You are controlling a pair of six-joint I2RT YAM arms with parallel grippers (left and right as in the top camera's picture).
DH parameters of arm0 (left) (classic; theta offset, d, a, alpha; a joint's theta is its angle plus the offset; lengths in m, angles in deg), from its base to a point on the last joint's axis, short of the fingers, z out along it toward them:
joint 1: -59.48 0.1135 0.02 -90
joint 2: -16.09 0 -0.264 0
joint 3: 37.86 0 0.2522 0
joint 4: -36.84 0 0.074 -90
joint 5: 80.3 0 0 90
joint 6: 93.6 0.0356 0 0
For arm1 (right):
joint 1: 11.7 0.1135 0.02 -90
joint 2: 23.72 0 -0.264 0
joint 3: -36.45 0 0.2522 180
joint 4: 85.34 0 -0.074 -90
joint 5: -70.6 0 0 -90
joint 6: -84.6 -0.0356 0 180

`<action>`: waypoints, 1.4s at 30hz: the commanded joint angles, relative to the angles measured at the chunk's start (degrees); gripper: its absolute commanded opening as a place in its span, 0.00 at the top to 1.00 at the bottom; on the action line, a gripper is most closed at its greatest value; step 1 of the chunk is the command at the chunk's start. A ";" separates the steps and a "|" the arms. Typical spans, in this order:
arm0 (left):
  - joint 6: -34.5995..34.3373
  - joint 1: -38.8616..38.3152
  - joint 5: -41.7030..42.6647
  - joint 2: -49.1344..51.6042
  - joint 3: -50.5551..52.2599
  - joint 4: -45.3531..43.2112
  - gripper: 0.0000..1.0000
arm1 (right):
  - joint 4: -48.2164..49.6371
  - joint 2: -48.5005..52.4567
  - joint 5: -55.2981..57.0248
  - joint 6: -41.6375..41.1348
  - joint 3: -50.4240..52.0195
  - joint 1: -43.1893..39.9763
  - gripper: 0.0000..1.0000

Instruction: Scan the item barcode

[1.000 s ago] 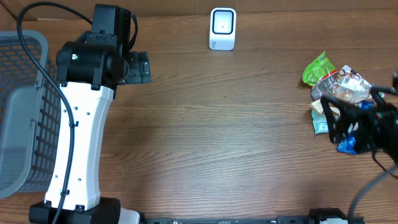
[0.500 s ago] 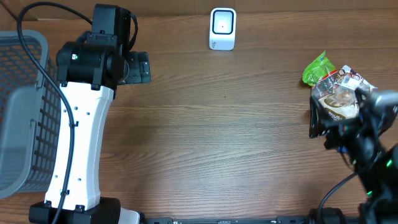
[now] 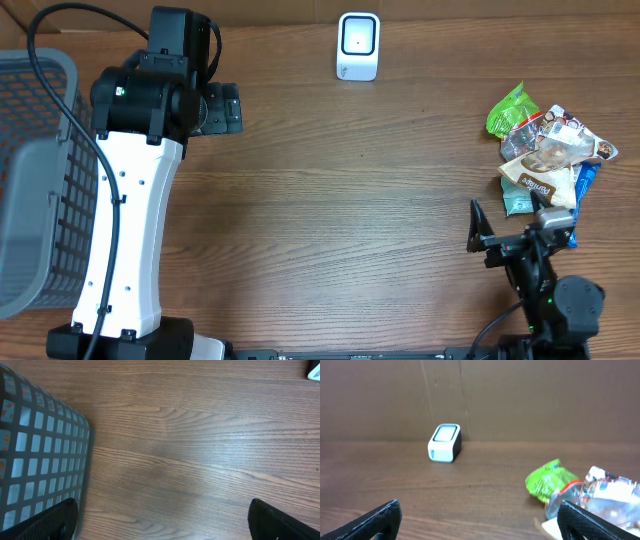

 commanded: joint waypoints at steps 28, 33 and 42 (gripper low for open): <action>0.90 0.20 -0.61 -1.14 -0.94 -0.02 0.00 | 6.29 -6.86 0.61 -0.37 9.07 -0.59 0.00; 0.90 0.20 -0.61 -1.14 -0.94 -0.02 0.00 | 6.29 -6.86 0.61 -0.37 9.07 -0.59 0.00; 0.90 0.20 -0.63 -1.46 -0.94 -0.04 0.00 | 6.29 -6.86 0.61 -0.37 9.07 -0.59 0.00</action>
